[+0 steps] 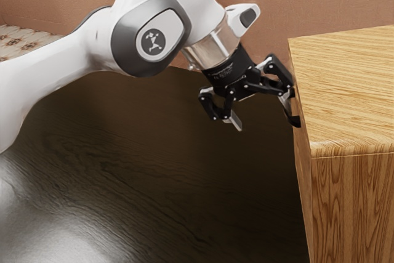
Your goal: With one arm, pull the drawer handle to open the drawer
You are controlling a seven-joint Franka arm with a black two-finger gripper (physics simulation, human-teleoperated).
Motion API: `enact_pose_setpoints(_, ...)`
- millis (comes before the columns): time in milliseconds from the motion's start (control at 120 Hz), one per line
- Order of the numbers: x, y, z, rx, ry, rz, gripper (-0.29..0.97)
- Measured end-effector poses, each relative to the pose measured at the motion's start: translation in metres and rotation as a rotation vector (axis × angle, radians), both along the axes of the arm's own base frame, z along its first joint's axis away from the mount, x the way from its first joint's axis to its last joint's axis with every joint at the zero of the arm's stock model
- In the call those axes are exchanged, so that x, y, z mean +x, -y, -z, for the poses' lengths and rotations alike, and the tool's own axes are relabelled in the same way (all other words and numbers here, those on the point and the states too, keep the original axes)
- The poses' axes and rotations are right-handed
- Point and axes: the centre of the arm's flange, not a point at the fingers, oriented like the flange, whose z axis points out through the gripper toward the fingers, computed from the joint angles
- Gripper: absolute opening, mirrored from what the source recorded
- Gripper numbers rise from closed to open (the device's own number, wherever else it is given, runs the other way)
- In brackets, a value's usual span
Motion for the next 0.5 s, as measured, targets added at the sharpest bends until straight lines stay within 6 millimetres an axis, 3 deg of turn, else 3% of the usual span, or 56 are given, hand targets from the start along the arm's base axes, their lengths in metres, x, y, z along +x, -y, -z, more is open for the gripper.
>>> enact_pose_setpoints(500, -0.033, -0.024, 0.005, 0.109, -0.006, -0.055, 0.68)
